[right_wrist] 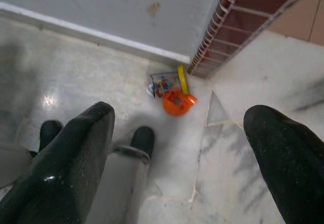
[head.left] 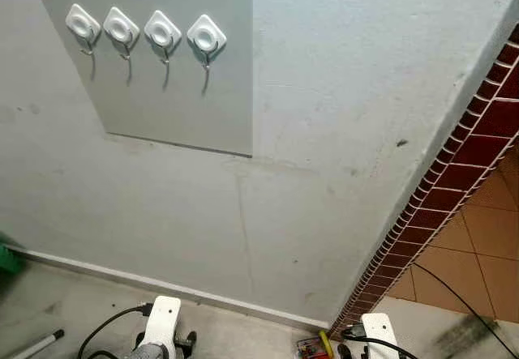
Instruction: Hang keys on a hook
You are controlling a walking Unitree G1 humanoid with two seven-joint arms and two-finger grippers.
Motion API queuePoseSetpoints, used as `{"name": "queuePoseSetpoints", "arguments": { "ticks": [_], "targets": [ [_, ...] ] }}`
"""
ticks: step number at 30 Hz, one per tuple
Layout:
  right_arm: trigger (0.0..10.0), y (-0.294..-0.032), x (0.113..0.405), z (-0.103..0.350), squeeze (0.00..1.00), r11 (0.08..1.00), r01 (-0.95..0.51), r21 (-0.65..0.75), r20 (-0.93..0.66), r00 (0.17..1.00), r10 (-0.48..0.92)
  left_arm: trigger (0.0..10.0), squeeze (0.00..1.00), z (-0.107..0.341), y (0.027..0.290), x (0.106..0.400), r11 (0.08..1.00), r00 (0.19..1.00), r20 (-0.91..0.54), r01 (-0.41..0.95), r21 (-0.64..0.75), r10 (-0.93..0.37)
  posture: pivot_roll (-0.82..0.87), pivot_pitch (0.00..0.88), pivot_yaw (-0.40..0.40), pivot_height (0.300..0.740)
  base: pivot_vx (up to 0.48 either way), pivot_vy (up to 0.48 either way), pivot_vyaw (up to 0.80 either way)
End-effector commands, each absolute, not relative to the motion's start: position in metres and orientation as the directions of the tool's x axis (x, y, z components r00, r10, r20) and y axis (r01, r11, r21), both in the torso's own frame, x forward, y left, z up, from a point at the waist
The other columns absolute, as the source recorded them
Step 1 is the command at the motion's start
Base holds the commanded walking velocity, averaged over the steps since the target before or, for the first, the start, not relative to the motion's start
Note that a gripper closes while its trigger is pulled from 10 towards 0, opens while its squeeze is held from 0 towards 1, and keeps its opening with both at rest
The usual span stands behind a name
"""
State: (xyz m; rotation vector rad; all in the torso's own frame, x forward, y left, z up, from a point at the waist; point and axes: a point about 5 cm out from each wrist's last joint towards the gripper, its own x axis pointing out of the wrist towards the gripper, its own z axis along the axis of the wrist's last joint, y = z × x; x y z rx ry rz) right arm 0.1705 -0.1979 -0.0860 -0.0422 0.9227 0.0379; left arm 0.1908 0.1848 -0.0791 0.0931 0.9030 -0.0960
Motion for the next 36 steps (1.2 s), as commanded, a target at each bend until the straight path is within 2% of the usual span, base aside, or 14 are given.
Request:
{"name": "queuePoseSetpoints", "arguments": {
  "ticks": [1,4,5,8,12,14,17,20,24,27,36],
  "targets": [
    [10.0,-0.196,0.176,-0.083,0.0,0.999,-0.046,-0.013,-0.775,0.632,0.02,10.0,0.0,-0.072,0.186,0.202,0.992,0.662,-0.749,0.117,0.056,-0.035,-0.05,0.0,0.021,0.74,0.0,0.0,0.0],
    [10.0,-0.196,0.178,-0.081,0.0,0.998,-0.053,-0.015,-0.762,0.647,0.023,10.0,0.0,-0.068,0.184,0.207,0.993,0.69,-0.722,0.116,0.024,-0.063,-0.05,0.0,0.021,0.74,0.0,0.0,0.0],
    [10.0,-0.195,0.18,-0.08,0.0,0.997,-0.07,-0.023,-0.747,0.664,0.029,10.0,0.0,-0.065,0.184,0.212,0.991,0.717,-0.695,0.124,0.055,-0.051,-0.05,0.0,0.019,0.74,0.0,0.0,0.0],
    [10.0,-0.194,0.181,-0.079,0.0,0.997,-0.078,-0.021,-0.742,0.669,0.037,10.0,0.0,-0.063,0.183,0.214,0.989,0.731,-0.681,0.132,0.072,-0.048,-0.05,0.0,0.017,0.74,0.0,0.0,0.0],
    [10.0,-0.194,0.181,-0.079,0.0,0.996,-0.086,-0.024,-0.74,0.671,0.04,10.0,0.0,-0.063,0.183,0.215,0.988,0.728,-0.685,0.13,0.08,-0.04,-0.05,0.0,0.017,0.74,0.0,0.0,0.0],
    [10.0,-0.194,0.178,-0.08,0.0,0.996,-0.083,0.035,-0.743,0.664,0.081,10.0,0.0,-0.065,0.181,0.212,0.993,0.721,-0.69,0.115,0.026,-0.066,-0.05,0.0,0.016,0.74,0.0,0.0,0.0],
    [10.0,-0.196,0.178,-0.08,0.0,0.996,-0.085,-0.001,-0.743,0.667,0.057,10.0,0.0,-0.069,0.182,0.208,0.994,0.691,-0.721,0.106,0.02,-0.059,-0.05,0.0,0.015,0.74,0.0,0.0,0.0],
    [10.0,-0.196,0.177,-0.08,0.0,0.997,-0.07,0.035,-0.739,0.67,0.073,10.0,0.0,-0.068,0.182,0.207,0.994,0.704,-0.707,0.112,0.009,-0.073,-0.05,0.0,0.015,0.74,0.0,0.0,0.0],
    [10.0,-0.196,0.176,-0.08,0.0,0.996,-0.064,0.065,-0.736,0.671,0.091,10.0,0.0,-0.071,0.18,0.202,0.992,0.684,-0.719,0.101,-0.076,-0.124,-0.05,0.0,0.014,0.74,0.0,0.0,0.0],
    [10.0,-0.196,0.175,-0.081,0.0,0.995,-0.068,0.07,-0.737,0.668,0.097,10.0,0.0,-0.071,0.181,0.201,0.992,0.685,-0.72,0.114,-0.046,-0.111,-0.05,0.0,0.013,0.74,0.0,0.0,0.0],
    [10.0,-0.195,0.165,-0.086,0.0,0.997,-0.038,0.071,-0.759,0.646,0.079,10.0,0.0,-0.077,0.178,0.191,0.99,0.67,-0.729,0.092,-0.106,-0.14,-0.04,0.0,0.013,0.74,0.0,0.0,0.0]
  ]
}}
